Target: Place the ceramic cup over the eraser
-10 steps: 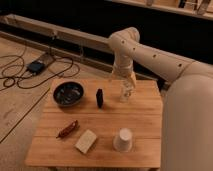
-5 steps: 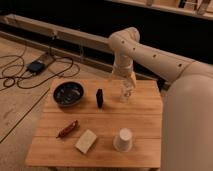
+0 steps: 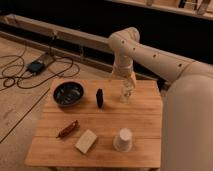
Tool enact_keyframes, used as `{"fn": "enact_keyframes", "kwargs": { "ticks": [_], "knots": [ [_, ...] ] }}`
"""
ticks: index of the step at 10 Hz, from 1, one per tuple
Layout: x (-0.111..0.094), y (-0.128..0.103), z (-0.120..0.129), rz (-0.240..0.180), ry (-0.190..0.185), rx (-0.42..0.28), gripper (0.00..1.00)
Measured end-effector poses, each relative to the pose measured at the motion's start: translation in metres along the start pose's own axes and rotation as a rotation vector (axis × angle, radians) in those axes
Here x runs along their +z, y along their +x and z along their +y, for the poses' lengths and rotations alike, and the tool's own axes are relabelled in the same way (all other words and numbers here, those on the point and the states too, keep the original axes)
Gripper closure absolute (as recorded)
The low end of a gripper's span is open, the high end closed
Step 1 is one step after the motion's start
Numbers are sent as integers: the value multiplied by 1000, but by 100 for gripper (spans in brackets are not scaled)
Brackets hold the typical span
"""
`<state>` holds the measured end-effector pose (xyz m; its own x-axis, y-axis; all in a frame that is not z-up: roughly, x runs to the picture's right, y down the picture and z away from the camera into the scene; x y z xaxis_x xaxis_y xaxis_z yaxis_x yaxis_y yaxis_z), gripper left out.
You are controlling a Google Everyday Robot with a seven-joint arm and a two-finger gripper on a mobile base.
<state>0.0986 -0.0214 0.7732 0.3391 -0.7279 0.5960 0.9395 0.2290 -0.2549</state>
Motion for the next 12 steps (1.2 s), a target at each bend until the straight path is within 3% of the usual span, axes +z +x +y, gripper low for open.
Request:
{"fn": "enact_keyframes", "kwargs": {
  "ticks": [6,12],
  "knots": [
    [5,-6,12,-10,7,-10,20],
    [26,-77,50,-51,85,-37,20]
  ]
}}
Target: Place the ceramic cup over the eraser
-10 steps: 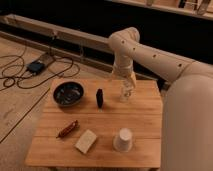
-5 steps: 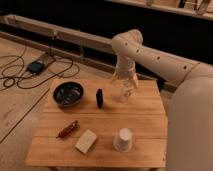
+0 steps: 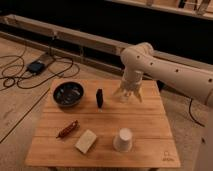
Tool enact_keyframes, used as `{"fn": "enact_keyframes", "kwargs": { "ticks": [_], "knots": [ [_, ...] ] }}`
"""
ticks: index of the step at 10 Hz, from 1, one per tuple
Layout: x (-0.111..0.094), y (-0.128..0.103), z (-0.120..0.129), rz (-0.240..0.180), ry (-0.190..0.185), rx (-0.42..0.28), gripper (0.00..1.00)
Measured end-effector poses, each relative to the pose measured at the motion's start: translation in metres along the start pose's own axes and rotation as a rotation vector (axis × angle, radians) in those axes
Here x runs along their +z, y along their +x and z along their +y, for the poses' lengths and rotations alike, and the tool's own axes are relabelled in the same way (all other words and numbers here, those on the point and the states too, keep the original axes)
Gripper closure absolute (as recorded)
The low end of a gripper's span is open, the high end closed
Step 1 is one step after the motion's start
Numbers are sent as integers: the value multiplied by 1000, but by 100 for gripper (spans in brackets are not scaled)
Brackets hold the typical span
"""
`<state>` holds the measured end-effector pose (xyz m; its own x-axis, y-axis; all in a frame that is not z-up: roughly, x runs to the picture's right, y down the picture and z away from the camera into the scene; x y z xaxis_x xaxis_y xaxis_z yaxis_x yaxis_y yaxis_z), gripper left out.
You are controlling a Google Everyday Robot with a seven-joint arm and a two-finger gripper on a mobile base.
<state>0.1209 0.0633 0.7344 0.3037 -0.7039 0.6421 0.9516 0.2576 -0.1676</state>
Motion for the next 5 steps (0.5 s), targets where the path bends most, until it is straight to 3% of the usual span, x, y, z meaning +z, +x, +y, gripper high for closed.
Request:
{"fn": "enact_keyframes", "kwargs": {
  "ticks": [5],
  "knots": [
    [26,-64,20,-46,-5,-44,20]
  ]
}}
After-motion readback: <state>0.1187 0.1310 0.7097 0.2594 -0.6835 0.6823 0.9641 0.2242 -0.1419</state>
